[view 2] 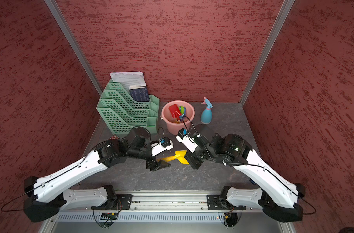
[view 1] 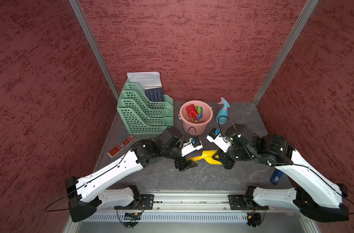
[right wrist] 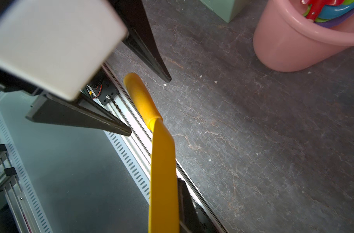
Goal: Organize the gardening tools
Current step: Pick up the gardening tool from the center of the board.
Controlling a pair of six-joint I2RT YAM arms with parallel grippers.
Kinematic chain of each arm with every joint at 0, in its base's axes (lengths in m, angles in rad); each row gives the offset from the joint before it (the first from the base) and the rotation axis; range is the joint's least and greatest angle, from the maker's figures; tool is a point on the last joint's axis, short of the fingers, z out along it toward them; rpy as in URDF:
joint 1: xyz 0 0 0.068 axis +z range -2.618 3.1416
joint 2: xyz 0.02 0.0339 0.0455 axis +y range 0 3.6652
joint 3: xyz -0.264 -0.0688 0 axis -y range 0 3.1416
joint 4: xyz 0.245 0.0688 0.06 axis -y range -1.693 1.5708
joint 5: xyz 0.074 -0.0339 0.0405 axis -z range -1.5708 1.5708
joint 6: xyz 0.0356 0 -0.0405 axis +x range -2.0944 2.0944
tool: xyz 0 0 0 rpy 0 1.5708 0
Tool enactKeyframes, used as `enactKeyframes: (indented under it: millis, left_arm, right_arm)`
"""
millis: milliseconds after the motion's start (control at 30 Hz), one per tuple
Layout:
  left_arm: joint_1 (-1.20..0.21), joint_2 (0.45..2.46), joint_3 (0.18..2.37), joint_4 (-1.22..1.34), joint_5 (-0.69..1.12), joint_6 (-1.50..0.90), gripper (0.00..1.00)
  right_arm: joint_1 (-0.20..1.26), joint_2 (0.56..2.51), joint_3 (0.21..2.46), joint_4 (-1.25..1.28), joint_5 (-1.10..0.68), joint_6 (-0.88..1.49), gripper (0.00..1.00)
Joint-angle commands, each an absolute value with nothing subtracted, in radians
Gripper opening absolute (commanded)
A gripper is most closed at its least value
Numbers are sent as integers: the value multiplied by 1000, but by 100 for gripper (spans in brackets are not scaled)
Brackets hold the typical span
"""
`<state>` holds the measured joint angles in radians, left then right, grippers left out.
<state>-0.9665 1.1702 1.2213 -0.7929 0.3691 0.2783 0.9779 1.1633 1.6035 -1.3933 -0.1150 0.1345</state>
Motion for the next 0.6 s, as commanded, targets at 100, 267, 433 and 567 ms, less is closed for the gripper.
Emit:
enactKeyframes:
  millis: [100, 267, 433, 567]
  left_arm:
    - [-980, 1204, 1271, -792, 416, 313, 55]
    - [-982, 1210, 1262, -790, 425, 313, 51]
    - [-983, 1203, 1245, -775, 423, 304, 38]
    - [-983, 1201, 1241, -764, 422, 298, 21]
  right_arm:
    - [980, 1158, 1641, -1390, -131, 107, 0]
    - [980, 1157, 1644, -1376, -126, 104, 0]
    - [981, 1160, 1642, -1365, -124, 100, 0]
    - [980, 1160, 1642, -1355, -123, 101, 0]
